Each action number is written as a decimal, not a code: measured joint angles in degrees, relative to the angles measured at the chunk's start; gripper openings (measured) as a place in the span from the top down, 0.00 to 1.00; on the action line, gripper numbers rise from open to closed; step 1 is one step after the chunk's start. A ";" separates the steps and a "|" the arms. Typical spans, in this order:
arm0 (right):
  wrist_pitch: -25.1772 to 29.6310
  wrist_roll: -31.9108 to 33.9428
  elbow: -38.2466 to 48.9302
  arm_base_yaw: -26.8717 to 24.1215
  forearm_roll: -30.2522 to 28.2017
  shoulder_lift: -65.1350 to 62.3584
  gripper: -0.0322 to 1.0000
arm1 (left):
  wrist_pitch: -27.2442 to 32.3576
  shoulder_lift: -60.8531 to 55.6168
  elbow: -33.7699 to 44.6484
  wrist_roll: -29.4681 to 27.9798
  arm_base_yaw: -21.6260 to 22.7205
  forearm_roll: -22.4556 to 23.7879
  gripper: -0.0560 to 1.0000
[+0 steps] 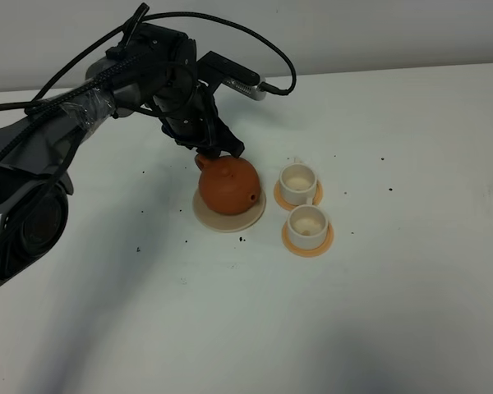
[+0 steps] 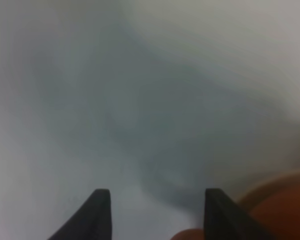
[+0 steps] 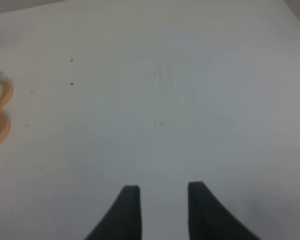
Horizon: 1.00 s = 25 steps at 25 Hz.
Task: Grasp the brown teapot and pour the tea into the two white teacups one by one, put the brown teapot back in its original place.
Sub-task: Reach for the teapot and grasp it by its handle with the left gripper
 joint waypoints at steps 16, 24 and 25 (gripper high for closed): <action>0.00 0.00 0.00 0.00 0.00 0.00 0.73 | 9.21 -0.55 -0.18 -0.05 0.48 0.50 0.54; 0.00 0.00 0.00 0.00 0.00 0.00 0.73 | 11.87 -0.55 -0.28 -0.05 0.52 0.03 0.54; 0.00 0.00 0.00 0.00 0.00 0.00 0.73 | 11.87 -0.55 -0.28 -0.05 0.52 -0.02 0.54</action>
